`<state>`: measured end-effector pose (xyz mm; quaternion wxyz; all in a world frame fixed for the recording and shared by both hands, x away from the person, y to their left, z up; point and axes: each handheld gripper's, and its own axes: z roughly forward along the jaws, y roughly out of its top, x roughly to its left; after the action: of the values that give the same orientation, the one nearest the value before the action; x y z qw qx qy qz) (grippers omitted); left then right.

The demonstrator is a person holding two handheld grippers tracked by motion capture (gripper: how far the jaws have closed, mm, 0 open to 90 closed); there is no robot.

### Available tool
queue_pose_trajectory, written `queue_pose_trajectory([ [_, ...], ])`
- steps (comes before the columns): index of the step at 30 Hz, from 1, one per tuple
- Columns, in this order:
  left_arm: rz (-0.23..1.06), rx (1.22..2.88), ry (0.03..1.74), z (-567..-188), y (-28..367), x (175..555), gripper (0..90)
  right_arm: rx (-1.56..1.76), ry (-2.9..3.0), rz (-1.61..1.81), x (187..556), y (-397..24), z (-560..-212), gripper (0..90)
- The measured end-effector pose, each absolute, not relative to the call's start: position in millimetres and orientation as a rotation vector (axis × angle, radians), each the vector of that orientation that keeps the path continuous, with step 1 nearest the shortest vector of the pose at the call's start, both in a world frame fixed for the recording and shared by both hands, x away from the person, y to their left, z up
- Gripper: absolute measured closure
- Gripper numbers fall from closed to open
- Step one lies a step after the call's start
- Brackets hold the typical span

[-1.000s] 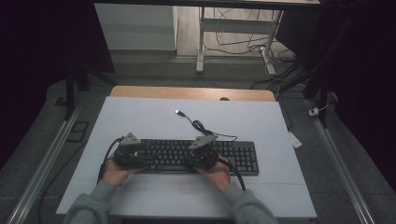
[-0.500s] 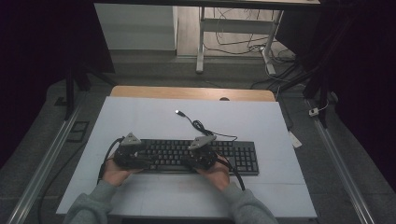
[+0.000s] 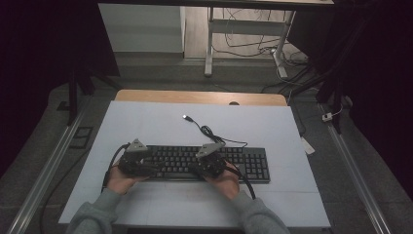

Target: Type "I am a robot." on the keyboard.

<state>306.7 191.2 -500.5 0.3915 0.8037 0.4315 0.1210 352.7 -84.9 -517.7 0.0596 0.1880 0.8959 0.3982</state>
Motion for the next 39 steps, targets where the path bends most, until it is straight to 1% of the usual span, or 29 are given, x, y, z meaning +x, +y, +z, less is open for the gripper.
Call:
queue_pose_trajectory([
  [11,0.312,2.042,1.095,-500,192,306,30.6,0.615,2.647,1.282,354,-103,-507,89.7],
  [15,0.31,2.041,1.099,-501,192,306,30.6,0.635,2.618,1.288,354,-110,-505,73.9],
  [18,0.309,2.042,1.101,-501,192,307,30.5,0.651,2.583,1.29,353,-117,-503,64.8],
  [21,0.31,2.043,1.102,-501,193,307,30.5,0.672,2.562,1.294,352,-124,-502,58.7],
  [25,0.311,2.04,1.103,-501,193,307,30.5,0.704,2.542,1.302,351,-136,-501,53.5],
  [30,0.309,2.041,1.108,-502,194,307,30.4,0.744,2.519,1.293,349,-152,-501,49.7],
  [39,0.306,2.04,1.11,-503,194,306,30.4,0.82,2.461,1.264,343,-190,-498,47.3],
])
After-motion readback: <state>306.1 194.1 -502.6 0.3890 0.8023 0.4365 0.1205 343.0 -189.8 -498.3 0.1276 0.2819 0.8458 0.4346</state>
